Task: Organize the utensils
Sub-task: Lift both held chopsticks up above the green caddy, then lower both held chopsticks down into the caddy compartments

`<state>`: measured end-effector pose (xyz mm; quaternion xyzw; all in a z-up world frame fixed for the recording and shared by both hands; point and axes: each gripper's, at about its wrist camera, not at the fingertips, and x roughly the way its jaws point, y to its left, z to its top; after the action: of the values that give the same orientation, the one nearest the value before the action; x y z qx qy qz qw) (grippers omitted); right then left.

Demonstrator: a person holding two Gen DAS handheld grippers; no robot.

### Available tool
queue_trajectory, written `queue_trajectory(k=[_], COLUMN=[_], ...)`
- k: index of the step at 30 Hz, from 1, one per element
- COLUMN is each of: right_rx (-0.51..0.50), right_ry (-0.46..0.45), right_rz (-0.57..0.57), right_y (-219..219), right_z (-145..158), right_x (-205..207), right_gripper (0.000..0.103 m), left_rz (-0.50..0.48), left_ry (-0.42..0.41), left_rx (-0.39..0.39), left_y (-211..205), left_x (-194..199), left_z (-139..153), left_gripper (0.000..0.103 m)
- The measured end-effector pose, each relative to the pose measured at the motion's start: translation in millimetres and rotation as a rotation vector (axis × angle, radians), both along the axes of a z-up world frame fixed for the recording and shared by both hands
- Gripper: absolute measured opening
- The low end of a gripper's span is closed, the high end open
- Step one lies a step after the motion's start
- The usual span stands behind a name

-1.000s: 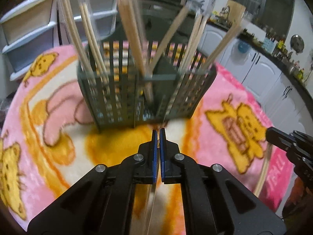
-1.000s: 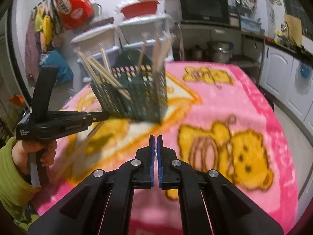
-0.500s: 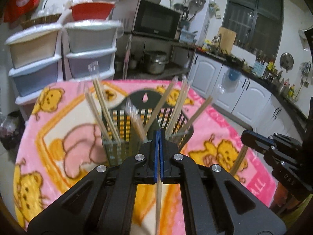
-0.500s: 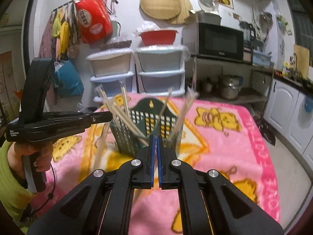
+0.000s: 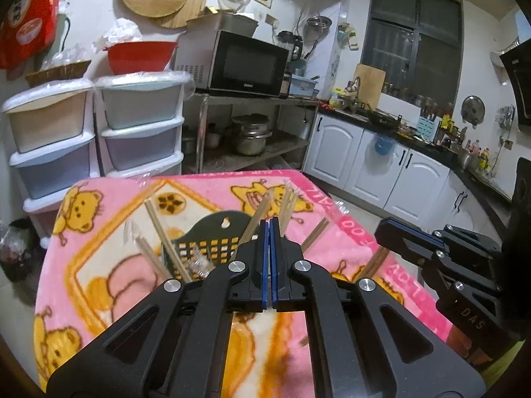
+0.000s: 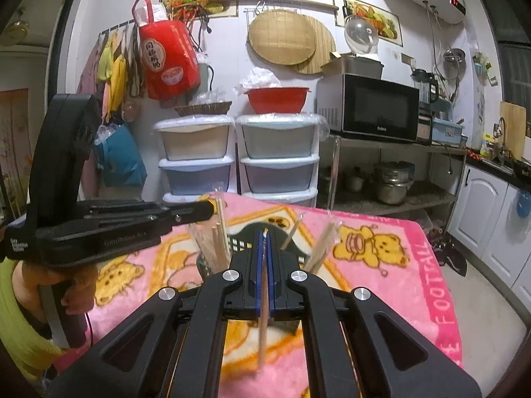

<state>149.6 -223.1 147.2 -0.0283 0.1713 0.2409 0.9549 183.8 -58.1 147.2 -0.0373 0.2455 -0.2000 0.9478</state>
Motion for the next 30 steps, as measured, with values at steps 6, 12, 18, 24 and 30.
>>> queue_trajectory(k=[6, 12, 18, 24, 30], right_rx=[0.015, 0.025, 0.037, 0.05, 0.049], right_ry=[-0.038, -0.093, -0.154, -0.175, -0.175], right_rz=[0.001, 0.0, -0.009, -0.012, -0.026], right_y=[0, 1, 3, 8, 10], right_z=[16, 39, 64, 82, 87], right_x=[3, 8, 20, 40, 57], right_gripper=[0.003, 0.003, 0.003, 0.003, 0.003], left_rz=[-0.006, 0.0, 0.009, 0.038, 0.061], left_ry=[-0.023, -0.056, -0.104, -0.137, -0.157], left_rx=[-0.004, -0.022, -0.028, -0.034, -0.036], left_y=[-5, -5, -7, -6, -5], left_x=[3, 8, 14, 27, 38], left_z=[10, 28, 50, 68, 79], left_gripper=[0.0, 0.0, 0.0, 0.0, 0.0])
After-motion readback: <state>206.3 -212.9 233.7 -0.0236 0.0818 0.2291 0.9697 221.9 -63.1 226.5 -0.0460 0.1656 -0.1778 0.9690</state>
